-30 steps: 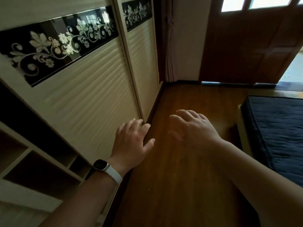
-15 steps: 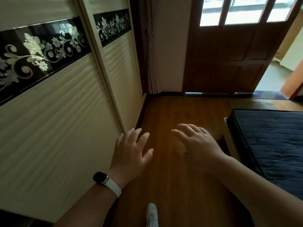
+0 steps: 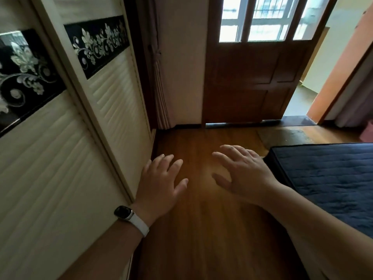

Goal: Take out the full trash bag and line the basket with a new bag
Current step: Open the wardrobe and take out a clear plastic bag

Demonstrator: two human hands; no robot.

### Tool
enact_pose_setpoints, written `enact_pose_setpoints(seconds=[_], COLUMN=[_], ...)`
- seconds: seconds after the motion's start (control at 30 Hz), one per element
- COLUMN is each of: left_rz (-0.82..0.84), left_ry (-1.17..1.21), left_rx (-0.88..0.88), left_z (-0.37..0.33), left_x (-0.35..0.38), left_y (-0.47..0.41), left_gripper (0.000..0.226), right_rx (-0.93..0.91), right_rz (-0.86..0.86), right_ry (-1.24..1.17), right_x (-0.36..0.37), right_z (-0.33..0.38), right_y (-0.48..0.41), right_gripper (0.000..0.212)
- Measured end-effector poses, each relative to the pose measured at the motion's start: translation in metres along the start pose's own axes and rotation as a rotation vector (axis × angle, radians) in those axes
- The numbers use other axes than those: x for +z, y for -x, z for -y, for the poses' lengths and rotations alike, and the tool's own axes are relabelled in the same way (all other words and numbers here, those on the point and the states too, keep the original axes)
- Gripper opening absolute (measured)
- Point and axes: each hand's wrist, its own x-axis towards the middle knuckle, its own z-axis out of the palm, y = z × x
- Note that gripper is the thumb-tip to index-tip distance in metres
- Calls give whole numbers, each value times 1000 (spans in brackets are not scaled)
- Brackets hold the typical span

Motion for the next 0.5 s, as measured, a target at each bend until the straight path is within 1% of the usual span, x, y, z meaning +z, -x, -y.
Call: enact_pose_setpoints(seconds=[0.13, 0.23, 0.4, 0.5], left_rz=[-30, -23, -7, 20], left_ry=[7, 14, -13, -54], left_rx=[30, 30, 32, -12], left_z=[19, 29, 43, 54], left_x=[10, 22, 48, 59], left_y=[-42, -77, -136, -177], left_gripper=[53, 55, 56, 58], right_rx=[45, 68, 42, 7], right_rz=[28, 44, 76, 74], right_ry=[-2, -27, -83, -109], right_x=[6, 19, 52, 71], right_z=[-16, -30, -60, -80], right_y=[-39, -67, -123, -171], right_gripper=[61, 59, 56, 56])
